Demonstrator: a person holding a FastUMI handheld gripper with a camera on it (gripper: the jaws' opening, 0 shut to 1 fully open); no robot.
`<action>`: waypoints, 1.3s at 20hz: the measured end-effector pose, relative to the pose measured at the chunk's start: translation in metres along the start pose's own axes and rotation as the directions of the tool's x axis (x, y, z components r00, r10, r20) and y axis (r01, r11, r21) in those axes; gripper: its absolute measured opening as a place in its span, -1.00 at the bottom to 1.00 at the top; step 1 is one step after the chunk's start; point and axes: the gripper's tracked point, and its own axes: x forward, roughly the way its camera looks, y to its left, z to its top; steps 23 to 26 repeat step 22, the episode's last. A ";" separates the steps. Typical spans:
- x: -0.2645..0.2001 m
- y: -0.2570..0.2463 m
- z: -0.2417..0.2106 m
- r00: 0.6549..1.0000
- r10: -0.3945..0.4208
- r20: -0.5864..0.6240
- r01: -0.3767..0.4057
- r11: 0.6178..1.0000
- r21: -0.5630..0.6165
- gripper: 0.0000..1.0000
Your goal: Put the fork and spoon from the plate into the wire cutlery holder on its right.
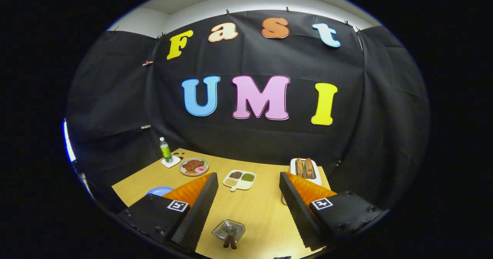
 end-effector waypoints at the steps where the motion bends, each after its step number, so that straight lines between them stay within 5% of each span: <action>1: 0.001 -0.002 -0.001 1.000 0.003 0.006 -0.003 1.000 0.004 0.98; 26: 0.004 -0.022 0.012 0.998 -0.008 0.058 0.010 0.999 -0.032 0.98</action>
